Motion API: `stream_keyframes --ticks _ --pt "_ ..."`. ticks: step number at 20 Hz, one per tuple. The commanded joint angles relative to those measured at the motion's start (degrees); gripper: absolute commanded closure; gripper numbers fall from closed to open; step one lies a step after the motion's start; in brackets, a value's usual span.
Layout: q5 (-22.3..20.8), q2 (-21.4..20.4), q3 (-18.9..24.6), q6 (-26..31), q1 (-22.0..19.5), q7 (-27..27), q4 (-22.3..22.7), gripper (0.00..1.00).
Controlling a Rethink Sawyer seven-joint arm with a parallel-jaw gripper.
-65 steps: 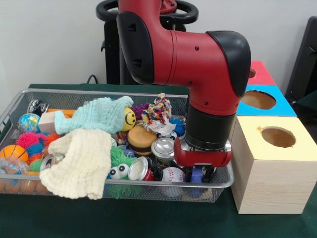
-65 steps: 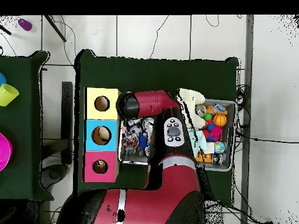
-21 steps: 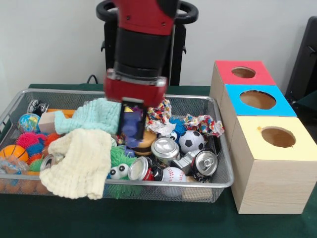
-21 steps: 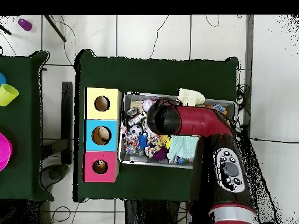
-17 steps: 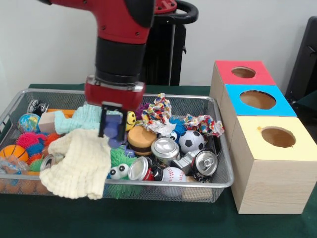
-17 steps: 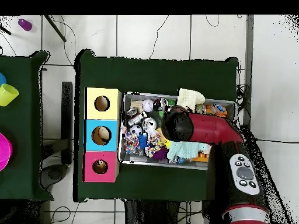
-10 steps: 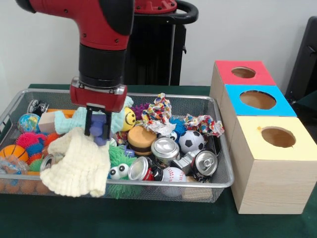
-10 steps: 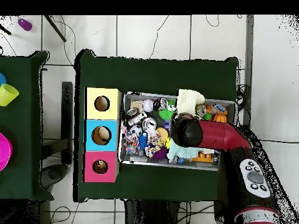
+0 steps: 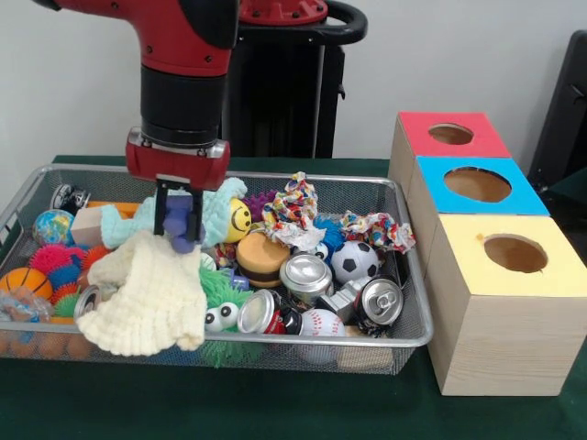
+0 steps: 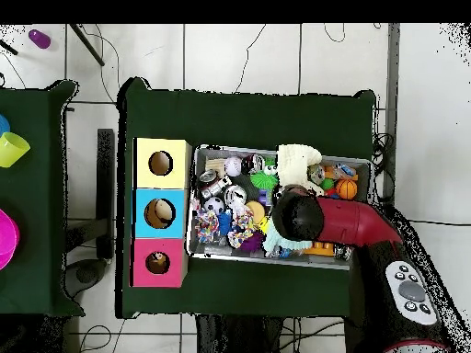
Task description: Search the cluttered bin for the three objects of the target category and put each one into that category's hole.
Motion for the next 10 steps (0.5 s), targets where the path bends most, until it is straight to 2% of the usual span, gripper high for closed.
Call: stream_keyframes --ticks 1,2,3,5,10 --pt "-3.7 -0.4 5.4 0.6 0.1 -2.7 4.7 1.0" --pt "-3.7 -0.4 5.4 0.2 0.1 -2.5 4.9 1.0" --pt "-3.9 -0.4 5.1 -1.6 0.1 -1.3 5.6 0.0" --pt "-3.9 -0.5 5.2 -3.9 -0.2 0.0 6.3 0.0" --pt "-3.6 0.5 4.3 -2.9 1.1 0.8 5.1 0.0"
